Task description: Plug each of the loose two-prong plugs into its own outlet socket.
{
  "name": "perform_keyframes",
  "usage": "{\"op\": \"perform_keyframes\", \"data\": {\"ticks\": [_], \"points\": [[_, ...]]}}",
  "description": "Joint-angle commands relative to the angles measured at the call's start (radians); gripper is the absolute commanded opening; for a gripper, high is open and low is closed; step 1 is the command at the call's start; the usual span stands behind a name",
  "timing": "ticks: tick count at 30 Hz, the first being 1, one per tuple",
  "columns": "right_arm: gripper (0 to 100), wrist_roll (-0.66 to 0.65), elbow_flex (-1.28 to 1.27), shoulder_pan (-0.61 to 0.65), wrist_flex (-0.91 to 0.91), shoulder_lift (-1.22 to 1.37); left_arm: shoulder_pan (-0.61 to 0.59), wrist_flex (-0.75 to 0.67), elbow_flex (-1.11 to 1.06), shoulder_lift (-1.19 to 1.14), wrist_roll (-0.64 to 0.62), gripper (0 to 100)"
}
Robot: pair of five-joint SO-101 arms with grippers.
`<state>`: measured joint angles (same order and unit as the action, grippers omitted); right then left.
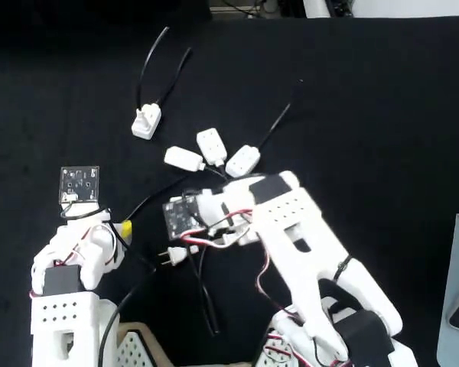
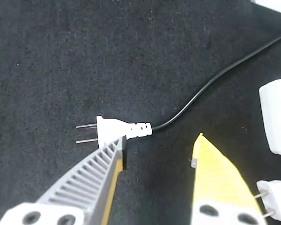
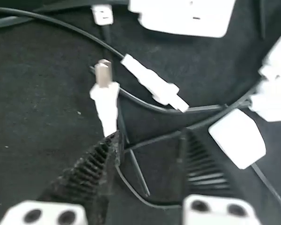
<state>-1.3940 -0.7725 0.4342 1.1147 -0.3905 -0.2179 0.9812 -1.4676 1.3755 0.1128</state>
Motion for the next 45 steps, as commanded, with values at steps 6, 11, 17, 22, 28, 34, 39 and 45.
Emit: {"op": "perform_keyframes", "data": {"ticks": [6, 11, 17, 22, 28, 34, 39, 45], "points": [[1.4, 0.034, 0.173, -0.112, 0.180, -0.130, -0.008, -0.020, 0.010, 0.011, 0.003, 24], [1.1, 0.368, 0.191, -0.170, 0.295, -0.260, -0.008, -0.021, 0.010, 0.011, 0.003, 24], [1.3, 0.905, 0.196, -0.261, 0.298, -0.349, -0.010, -0.023, 0.010, 0.011, 0.002, 24], [1.5, 1.257, 0.177, -0.278, 0.305, -0.338, -0.010, -0.023, 0.010, 0.011, 0.002, 24], [1.5, 1.413, 0.042, -0.199, 0.296, -0.325, -0.010, -0.021, 0.010, 0.011, 0.002, 24], [1.6, 1.812, 0.035, -0.109, 0.270, -0.323, -0.010, -0.021, 0.010, 0.011, 0.002, 24], [7.4, 2.001, 0.028, -0.020, 0.183, -0.321, -0.010, -0.021, 0.010, 0.011, 0.002, 24], [24.7, 2.056, 0.033, 0.018, 0.201, -0.321, -0.010, -0.023, 0.010, 0.011, 0.002, 24]]}}
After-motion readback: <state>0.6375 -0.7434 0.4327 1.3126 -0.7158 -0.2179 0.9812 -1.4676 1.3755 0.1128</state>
